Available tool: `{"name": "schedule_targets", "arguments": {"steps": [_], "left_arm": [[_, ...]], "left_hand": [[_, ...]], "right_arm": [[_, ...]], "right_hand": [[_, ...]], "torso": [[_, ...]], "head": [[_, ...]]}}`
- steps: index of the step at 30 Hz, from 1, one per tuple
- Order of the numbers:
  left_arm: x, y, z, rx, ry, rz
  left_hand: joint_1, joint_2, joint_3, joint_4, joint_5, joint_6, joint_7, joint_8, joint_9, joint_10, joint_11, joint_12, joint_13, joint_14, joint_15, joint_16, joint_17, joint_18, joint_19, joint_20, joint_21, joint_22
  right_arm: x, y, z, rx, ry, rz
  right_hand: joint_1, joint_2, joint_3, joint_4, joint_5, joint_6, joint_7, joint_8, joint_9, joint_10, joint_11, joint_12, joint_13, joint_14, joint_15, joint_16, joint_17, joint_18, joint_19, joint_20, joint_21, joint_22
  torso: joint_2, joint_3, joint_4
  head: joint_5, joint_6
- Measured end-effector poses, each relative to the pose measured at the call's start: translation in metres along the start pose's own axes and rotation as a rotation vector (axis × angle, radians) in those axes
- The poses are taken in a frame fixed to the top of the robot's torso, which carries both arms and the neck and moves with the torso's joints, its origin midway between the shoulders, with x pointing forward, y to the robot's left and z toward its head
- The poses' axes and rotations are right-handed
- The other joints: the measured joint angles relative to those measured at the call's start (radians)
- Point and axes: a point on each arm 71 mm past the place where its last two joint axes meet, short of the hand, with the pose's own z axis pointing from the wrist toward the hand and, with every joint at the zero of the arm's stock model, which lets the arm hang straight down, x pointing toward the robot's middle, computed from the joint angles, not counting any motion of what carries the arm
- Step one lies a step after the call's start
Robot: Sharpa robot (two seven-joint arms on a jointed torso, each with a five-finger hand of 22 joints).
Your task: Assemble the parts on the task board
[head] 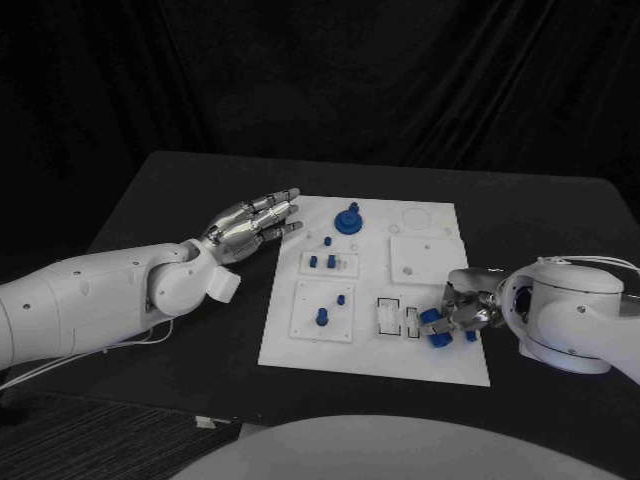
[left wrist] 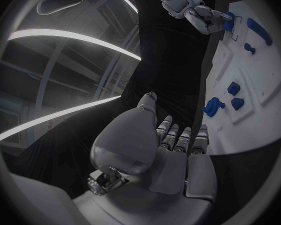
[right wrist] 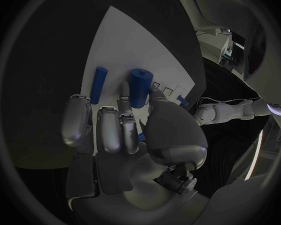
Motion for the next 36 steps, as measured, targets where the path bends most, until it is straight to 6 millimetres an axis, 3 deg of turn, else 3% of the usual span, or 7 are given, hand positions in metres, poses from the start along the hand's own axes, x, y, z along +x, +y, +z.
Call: {"name": "schedule_targets", "arguments": {"steps": [4,10,16,20,24,28,36], "left_arm": [[0.0001,0.0004,-0.0001,-0.002,0.001,-0.001],[0.0003,0.001,-0.0002,-0.004,0.002,-0.002],[0.0,0.0017,-0.0004,-0.007,0.002,-0.003],[0.0001,0.0021,-0.0004,-0.008,0.003,-0.004],[0.0002,0.0025,-0.0004,-0.01,0.004,-0.005],[0.0003,0.003,-0.0005,-0.012,0.005,-0.006],[0.0003,0.0038,-0.0008,-0.015,0.007,-0.008]], "left_hand": [[0.0,0.0,0.0,0.0,0.0,0.004,0.004,0.0,0.0,0.0,0.0,0.004,0.0,0.0,0.0,0.0,0.0,0.0,0.0,0.0,0.0,0.0],[0.0,0.0,0.0,0.0,0.0,0.004,0.004,0.0,0.0,0.0,0.0,0.004,0.0,0.0,0.0,0.0,0.0,0.0,0.0,0.0,0.0,0.0],[0.0,0.0,0.0,0.0,0.0,0.004,0.003,0.004,0.0,0.0,0.0,0.004,0.0,0.0,0.0,0.0,0.0,0.0,0.0,0.0,0.0,0.0],[0.0,0.0,0.0,0.0,0.004,0.004,0.003,0.004,0.0,0.003,0.003,0.004,0.0,0.0,0.0,0.0,0.0,0.0,0.0,0.0,0.0,0.0],[0.0,0.0,0.0,0.0,0.004,0.0,0.007,0.004,0.0,0.003,0.003,0.008,0.001,0.0,0.0,0.0,0.0,0.0,0.0,0.0,0.0,0.0],[0.0,0.0,0.0,0.0,0.007,0.0,0.007,0.004,0.0,0.005,0.007,0.012,0.001,0.0,0.0,0.004,0.0,0.0,0.0,0.0,0.0,0.0],[0.0,0.0,0.003,-0.003,0.014,0.0,0.007,0.004,0.0,0.007,0.015,0.019,0.002,0.0,0.0,0.004,0.0,0.0,0.0,0.0,0.0,0.0]], "right_arm": [[-0.0009,0.0008,-0.0004,-0.002,-0.013,-0.026],[-0.0031,0.0014,-0.0021,-0.002,-0.047,-0.076],[-0.0044,0.0024,-0.0025,-0.004,-0.073,-0.102],[-0.005,0.003,-0.0027,-0.005,-0.087,-0.106],[-0.0054,0.0041,-0.003,-0.008,-0.1,-0.111],[-0.0056,0.0049,-0.0033,-0.011,-0.112,-0.109],[-0.0037,0.0017,-0.0062,-0.014,-0.111,0.012]], "right_hand": [[0.017,-0.01,-0.004,-0.004,0.0,-0.009,0.001,0.0,-0.001,0.002,-0.002,0.0,0.0,-0.002,-0.003,-0.005,-0.004,0.0,0.0,0.0,-0.007,0.0],[0.04,-0.004,-0.003,-0.005,0.017,-0.035,0.008,0.0,0.0,0.003,0.0,0.0,0.0,0.0,-0.005,-0.005,-0.007,0.0,0.0,0.0,-0.018,0.0],[0.056,-0.02,-0.003,-0.005,0.16,-0.062,0.012,-0.003,0.004,0.003,0.0,0.0,0.0,0.0,-0.005,-0.005,-0.011,0.0,0.0,0.0,-0.022,0.0],[0.073,-0.037,0.001,-0.001,0.232,-0.084,0.02,-0.006,-0.002,0.0,0.003,0.0,0.0,0.0,-0.005,-0.009,-0.015,0.0,0.0,0.0,-0.028,0.0],[0.087,-0.046,0.001,-0.001,0.279,-0.108,0.032,-0.007,-0.008,-0.001,0.011,0.0,0.0,-0.001,0.005,-0.009,-0.017,0.0,-0.004,0.003,-0.028,0.0],[0.097,-0.043,0.012,0.01,0.298,-0.113,0.034,-0.008,-0.01,-0.001,0.011,0.0,0.0,-0.001,0.005,-0.009,-0.016,0.0,0.0,0.007,-0.028,0.0],[0.095,-0.042,0.061,0.059,0.337,-0.106,0.031,0.04,-0.01,-0.002,0.013,0.0,0.0,-0.001,0.009,0.019,0.023,0.0,0.0,0.007,0.031,0.0]], "torso": [[-0.001,0.0001,-0.0001],[-0.001,0.0007,-0.0004],[-0.001,0.0012,-0.0011],[-0.001,0.0013,-0.0012],[-0.001,0.0018,-0.0013],[-0.001,0.0023,-0.0013],[0.0,0.0021,-0.0012]], "head": [[0.0,0.0],[0.0,0.0],[0.0,0.0],[0.0,0.0],[0.0,0.0],[0.002,0.0],[0.003,0.0]]}}
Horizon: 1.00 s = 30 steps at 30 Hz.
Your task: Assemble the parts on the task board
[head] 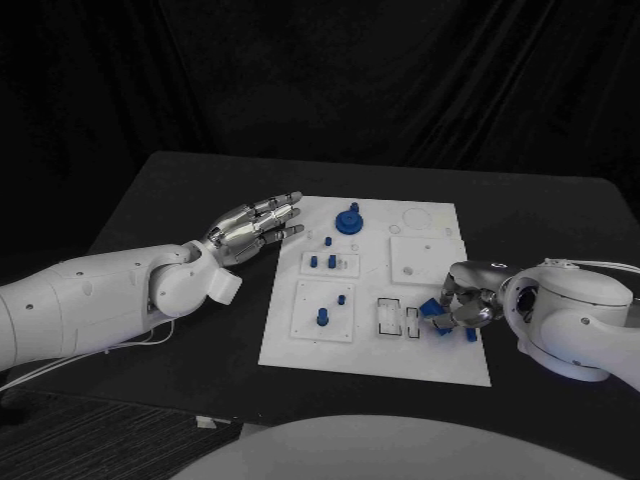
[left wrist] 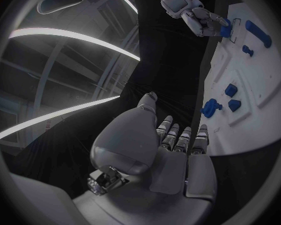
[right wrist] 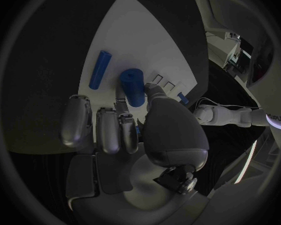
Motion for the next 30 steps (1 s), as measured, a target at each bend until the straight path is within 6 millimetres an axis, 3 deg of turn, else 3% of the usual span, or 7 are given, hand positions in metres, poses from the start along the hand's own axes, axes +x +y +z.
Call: {"name": "schedule_targets", "arguments": {"steps": [3,9,14,18,25,30], "left_arm": [[0.0,0.0,0.0,-0.001,0.0,0.0],[0.0,0.001,0.0,-0.002,0.001,-0.001],[0.0,0.001,0.001,-0.003,0.002,-0.002],[0.0,0.001,0.001,-0.004,0.003,-0.002],[0.001,0.001,0.001,-0.005,0.004,-0.002],[0.001,0.001,0.001,-0.006,0.005,-0.003]], "left_hand": [[0.0,0.0,0.0,0.0,0.0,0.0,0.0,0.0,0.0,0.0,0.0,0.0,0.0,0.0,0.0,0.0,0.0,0.0,0.0,0.0,0.0,0.0],[0.0,0.0,0.0,0.0,0.0,0.0,0.0,0.0,0.0,0.0,0.0,0.0,0.001,-0.004,-0.004,0.0,0.0,0.0,0.0,0.0,0.0,0.0],[0.0,0.0,0.0,0.0,0.005,-0.004,0.004,0.0,0.0,0.0,0.0,0.005,0.001,-0.004,-0.004,0.0,0.0,0.0,0.0,0.0,0.0,0.0],[0.0,0.0,0.0,0.0,0.005,-0.004,0.003,0.0,0.0,0.0,0.0,0.005,0.001,-0.004,-0.004,0.0,0.0,0.0,0.0,0.0,0.0,0.0],[0.0,0.0,0.0,0.0,0.005,-0.003,0.003,0.0,0.0,0.003,0.003,0.005,0.001,-0.004,-0.004,0.0,0.0,0.0,0.0,0.0,0.0,0.0],[0.0,0.0,0.0,0.0,0.005,-0.004,0.003,0.0,0.0,0.003,0.003,0.005,0.001,-0.004,-0.004,0.0,0.0,0.0,0.0,0.0,0.0,0.0]], "right_arm": [[0.001,-0.003,-0.001,0.008,0.019,0.077],[0.002,-0.007,-0.003,0.031,0.078,0.274],[0.003,-0.008,-0.004,0.051,0.144,0.435],[0.005,-0.007,-0.003,0.064,0.194,0.533],[0.009,0.003,0.002,0.065,0.257,0.629],[0.009,0.009,0.007,0.06,0.279,0.651]], "right_hand": [[-0.035,-0.002,0.015,0.015,0.0,0.005,-0.005,0.029,0.001,0.0,0.0,0.0,0.0,0.001,0.001,0.005,0.004,0.0,0.0,0.0,0.012,0.0],[-0.096,-0.01,0.043,0.03,0.025,0.012,-0.011,0.039,0.016,0.0,0.0,0.0,0.0,0.001,0.001,0.012,0.011,0.0,0.0,0.0,0.029,0.0],[-0.121,-0.013,0.08,0.008,0.027,0.012,-0.011,0.045,0.013,0.0,0.0,0.0,0.0,0.001,0.001,0.012,0.012,0.0,0.0,0.0,0.029,0.0],[-0.137,-0.01,0.091,0.011,0.026,0.01,-0.013,0.047,0.01,0.0,0.0,0.0,0.0,0.001,0.001,0.012,0.012,0.0,0.0,0.0,0.029,0.0],[-0.164,-0.007,0.127,-0.008,-0.002,0.003,-0.014,0.056,0.01,0.0,0.0,0.0,0.0,0.001,0.001,0.012,0.01,0.0,0.0,0.0,0.029,0.0],[-0.191,-0.006,0.18,-0.048,-0.06,-0.018,-0.012,0.06,0.011,0.0,0.0,0.0,0.0,0.001,0.001,0.012,0.004,0.0,0.0,0.0,0.029,0.0]], "torso": [[0.0,-0.0001,0.0],[0.0,-0.0001,0.0003],[-0.001,-0.0002,0.0006],[-0.001,-0.0008,0.0007],[-0.001,-0.0014,0.0009],[0.0,-0.0015,0.0012]], "head": [[-0.001,0.0],[-0.002,0.0],[-0.003,0.0],[-0.001,0.0],[-0.003,0.0],[-0.003,0.0]]}}
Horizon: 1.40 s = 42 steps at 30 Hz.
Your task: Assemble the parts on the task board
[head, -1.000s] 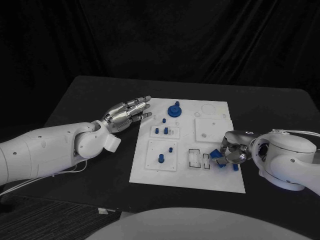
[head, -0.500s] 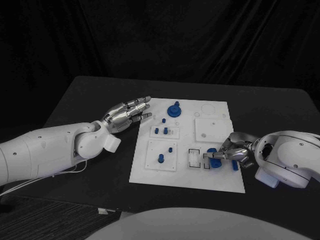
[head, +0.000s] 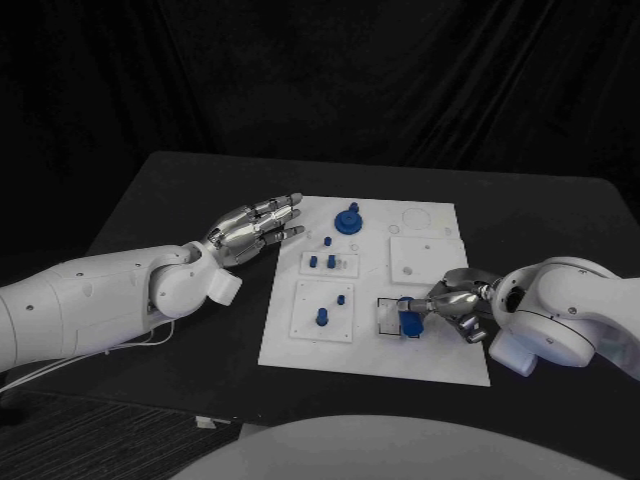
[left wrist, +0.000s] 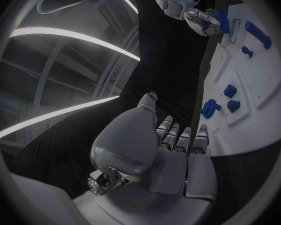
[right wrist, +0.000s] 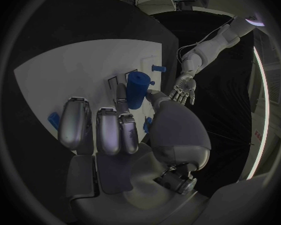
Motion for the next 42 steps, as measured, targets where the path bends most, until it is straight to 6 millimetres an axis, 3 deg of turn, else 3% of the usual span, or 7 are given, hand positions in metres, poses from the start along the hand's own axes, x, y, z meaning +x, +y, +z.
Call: {"name": "schedule_targets", "arguments": {"steps": [8,13,14,22,27,32,42], "left_arm": [[0.0,0.0,0.0,-0.001,0.001,0.0],[0.0,0.0,0.0,-0.001,0.002,-0.001],[0.0,0.001,0.0,-0.002,0.002,-0.002],[0.0,0.001,0.0,-0.002,0.004,-0.003],[0.0,0.001,0.0,-0.003,0.005,-0.004],[0.0,0.002,0.0,-0.004,0.005,-0.005],[0.001,0.003,0.0,-0.007,0.009,-0.008]], "left_hand": [[0.0,0.0,-0.003,-0.003,0.004,0.0,0.0,0.0,0.0,0.0,0.0,0.0,0.0,0.0,0.0,0.0,0.0,0.0,0.0,0.0,0.0,0.0],[0.0,0.0,-0.003,-0.003,0.004,0.0,0.0,0.0,0.0,0.0,0.0,0.0,0.0,0.0,0.0,0.0,0.0,0.0,0.0,0.0,0.0,0.0],[0.0,0.0,-0.003,-0.003,0.004,0.0,0.0,0.0,0.0,0.0,0.0,0.0,0.0,0.0,0.0,0.0,0.0,0.0,0.0,0.0,0.0,0.0],[0.0,0.0,-0.003,-0.003,0.004,0.0,0.0,0.0,0.0,0.0,0.0,0.0,0.0,0.0,0.0,0.0,0.0,0.0,0.0,0.0,0.0,0.0],[0.0,0.0,-0.003,-0.003,0.004,0.0,0.0,0.0,0.0,0.0,0.0,0.0,0.0,0.0,0.0,0.0,0.0,0.0,0.0,0.0,0.0,0.0],[0.0,0.0,-0.003,-0.003,0.004,0.0,0.0,0.0,0.0,0.0,0.0,0.0,0.0,0.0,0.0,0.0,0.0,0.0,0.0,0.0,0.0,0.0],[0.0,0.0,-0.003,-0.003,0.004,0.0,0.0,0.0,0.0,0.0,0.0,0.0,0.0,0.0,0.0,0.0,0.0,0.0,0.0,0.0,0.0,0.0]], "right_arm": [[0.003,0.007,0.006,-0.006,0.009,0.007],[0.004,0.009,0.007,-0.011,0.003,0.0],[0.005,0.009,0.008,-0.012,0.001,-0.002],[0.006,0.01,0.009,-0.019,-0.017,-0.033],[0.006,0.011,0.011,-0.023,-0.024,-0.051],[0.007,0.012,0.012,-0.025,-0.028,-0.066],[0.007,0.012,0.013,-0.026,-0.031,-0.083]], "right_hand": [[-0.021,-0.004,0.051,-0.043,-0.062,-0.031,0.007,0.005,-0.001,0.0,0.0,0.0,0.0,0.0,0.0,0.0,-0.003,0.0,0.0,0.0,0.0,0.001],[-0.035,0.003,0.078,-0.065,-0.155,-0.048,0.012,0.011,-0.004,-0.002,0.002,0.0,0.0,0.0,0.0,0.0,-0.01,0.0,0.001,0.001,0.0,0.001],[-0.041,0.002,0.114,-0.095,-0.174,-0.057,0.014,0.012,-0.005,-0.002,0.002,0.0,0.0,0.0,0.0,0.0,-0.011,0.0,0.004,0.004,0.0,0.001],[-0.055,0.003,0.112,-0.103,-0.146,-0.071,0.019,0.023,-0.009,0.002,0.005,0.0,0.0,-0.001,0.002,0.0,-0.017,0.0,0.004,0.004,0.0,0.001],[-0.061,0.009,0.109,-0.118,-0.204,-0.086,0.022,0.034,-0.009,0.002,0.005,0.0,0.0,0.002,0.005,0.0,-0.022,0.0,0.002,0.009,-0.006,0.001],[-0.098,0.022,0.065,-0.075,-0.293,-0.091,0.02,0.048,-0.013,0.005,0.009,0.0,0.0,0.002,0.005,0.0,-0.026,0.0,0.004,0.011,-0.006,0.001],[-0.142,0.024,-0.021,0.012,-0.403,-0.103,0.018,0.075,-0.027,0.004,0.01,0.0,0.0,0.002,0.005,0.0,-0.032,0.0,0.004,0.011,-0.01,0.0]], "torso": [[0.0,0.0,-0.0002],[0.0,0.0,-0.0003],[0.0,0.0,-0.0003],[0.0,0.0,-0.0004],[0.0,0.0,-0.0004],[0.0,0.0,-0.0009],[0.0,0.0007,-0.0012]], "head": [[0.002,0.0],[0.001,0.0],[0.001,0.0],[0.001,0.0],[0.002,0.0],[0.002,0.0],[0.003,0.0]]}}
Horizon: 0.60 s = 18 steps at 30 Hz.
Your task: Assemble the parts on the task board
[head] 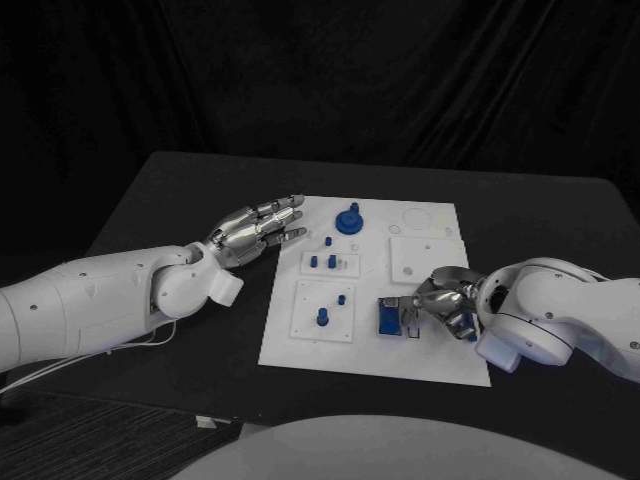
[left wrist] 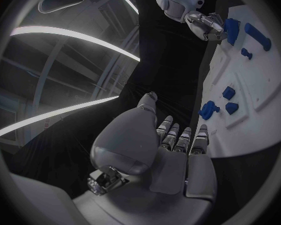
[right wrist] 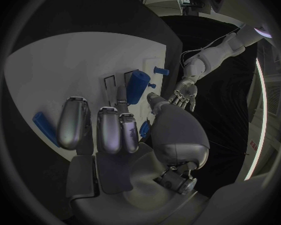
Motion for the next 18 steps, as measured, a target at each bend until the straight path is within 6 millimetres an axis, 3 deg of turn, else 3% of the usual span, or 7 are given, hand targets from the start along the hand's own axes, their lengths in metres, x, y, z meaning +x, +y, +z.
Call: {"name": "schedule_targets", "arguments": {"steps": [7,14,18], "left_arm": [[-0.0001,0.0006,-0.0002,-0.002,0.001,-0.001],[-0.0002,0.0014,-0.0002,-0.005,0.002,-0.003],[-0.0003,0.0018,-0.0004,-0.006,0.003,-0.004]], "left_hand": [[0.0,0.0,0.0,0.0,0.0,0.0,0.0,0.0,0.0,0.0,0.0,0.0,0.0,0.0,0.0,0.0,0.0,0.0,0.0,0.0,0.0,0.0],[0.0,0.0,0.0,0.0,0.0,0.0,0.0,0.0,0.0,0.0,0.0,0.0,0.0,0.0,0.0,0.0,0.0,0.0,0.0,0.0,0.0,0.0],[0.0,0.0,0.0,0.0,0.0,0.0,0.0,0.0,0.0,0.0,0.0,0.0,0.0,0.0,0.0,0.0,0.0,0.0,0.0,0.0,0.0,-0.001]], "right_arm": [[0.0002,-0.0001,0.0001,0.0,0.003,-0.007],[0.0,-0.0012,-0.001,0.0,0.004,-0.009],[-0.0006,-0.0041,-0.0045,0.0,-0.001,-0.007]], "right_hand": [[-0.007,0.006,-0.02,0.029,-0.016,0.0,0.0,0.008,-0.004,0.0,0.0,0.0,0.0,0.0,0.0,0.0,-0.001,0.0,0.0,0.0,0.0,0.0],[-0.013,0.0,-0.051,0.06,-0.066,-0.007,0.0,0.019,-0.01,0.0,0.0,0.0,0.0,0.0,0.0,0.0,-0.001,0.0,0.0,0.0,0.0,0.0],[-0.012,-0.001,-0.054,0.062,-0.068,-0.007,0.0,0.026,-0.011,0.0,0.0,0.0,0.0,0.0,0.0,0.0,0.0,0.0,0.0,0.0,0.0,0.0]], "torso": [[0.0,0.0001,0.0],[0.0,0.0,0.0001],[0.0,0.0001,0.0002]], "head": [[0.001,0.0],[0.002,0.0],[0.004,0.0]]}}
